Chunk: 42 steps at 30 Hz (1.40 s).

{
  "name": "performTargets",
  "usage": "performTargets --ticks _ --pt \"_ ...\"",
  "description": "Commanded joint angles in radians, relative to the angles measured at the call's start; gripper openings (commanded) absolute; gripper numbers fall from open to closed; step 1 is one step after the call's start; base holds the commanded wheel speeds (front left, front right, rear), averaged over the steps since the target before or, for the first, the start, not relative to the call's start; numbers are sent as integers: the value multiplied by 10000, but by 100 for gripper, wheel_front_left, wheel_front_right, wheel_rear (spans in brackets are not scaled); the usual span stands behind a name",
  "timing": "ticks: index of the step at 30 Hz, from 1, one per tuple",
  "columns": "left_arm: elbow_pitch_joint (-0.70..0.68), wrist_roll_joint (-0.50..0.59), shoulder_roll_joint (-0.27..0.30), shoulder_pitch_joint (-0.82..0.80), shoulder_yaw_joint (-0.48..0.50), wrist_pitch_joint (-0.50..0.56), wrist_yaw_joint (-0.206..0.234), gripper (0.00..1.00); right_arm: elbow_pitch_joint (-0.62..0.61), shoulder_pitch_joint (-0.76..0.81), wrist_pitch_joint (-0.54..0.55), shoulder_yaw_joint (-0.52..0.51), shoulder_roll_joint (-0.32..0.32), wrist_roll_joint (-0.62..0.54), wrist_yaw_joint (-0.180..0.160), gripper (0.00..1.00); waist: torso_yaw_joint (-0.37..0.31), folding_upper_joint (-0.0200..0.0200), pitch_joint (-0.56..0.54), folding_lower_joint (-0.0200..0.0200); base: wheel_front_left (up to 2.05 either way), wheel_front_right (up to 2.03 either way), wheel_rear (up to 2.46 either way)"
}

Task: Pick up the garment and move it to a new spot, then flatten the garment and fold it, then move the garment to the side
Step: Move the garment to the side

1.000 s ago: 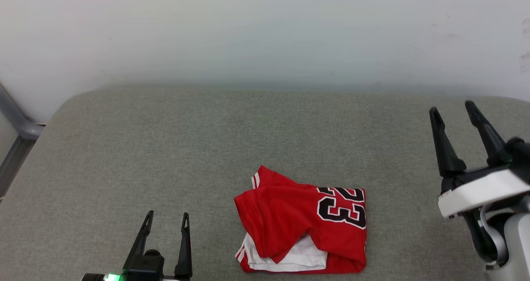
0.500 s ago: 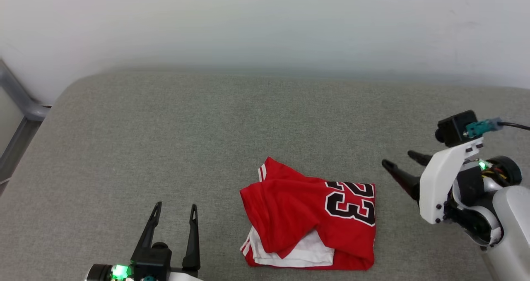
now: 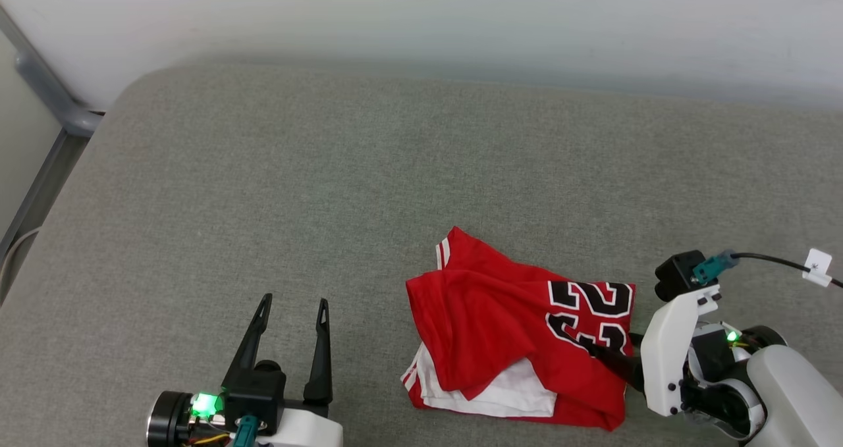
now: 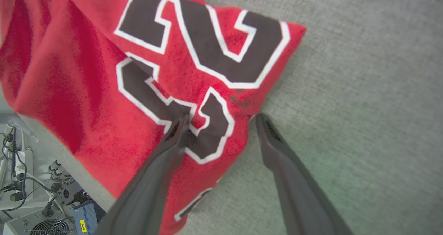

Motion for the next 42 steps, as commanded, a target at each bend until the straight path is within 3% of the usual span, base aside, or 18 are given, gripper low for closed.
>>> performTargets --ticks 1,10,11,12,24,33,42 --pt "11 10 -19 -109 -28 -24 -44 100 71 77 -54 12 52 38 -9 100 79 0 107 -1 0 0 0" --pt "129 21 -87 -523 -89 -24 -72 100 1284 123 -742 917 258 9 -9 100 286 0 534 -1 0 0 0" --pt "147 10 -94 -550 -82 -24 -68 100 1293 83 -895 983 228 30 -9 41 294 0 542 -1 0 0 0" --pt "165 -1 -102 -556 -76 -24 -59 100 1273 27 -1035 1037 203 95 -9 0 292 0 539 -1 0 0 0" --pt "271 -117 -96 -107 166 -24 -17 100 173 -973 -2836 1587 -901 -156 -11 0 -415 0 -52 -1 0 0 0" --pt "112 -171 -134 -4 331 -24 -19 100 -685 -1529 -2840 1704 -2005 -194 -11 0 -1812 0 -111 -1 0 0 0" --pt "-173 -23 -20 -402 541 -24 -34 100 -856 -2439 -2582 1385 -3050 -162 -11 0 -3144 0 666 -1 0 0 0"
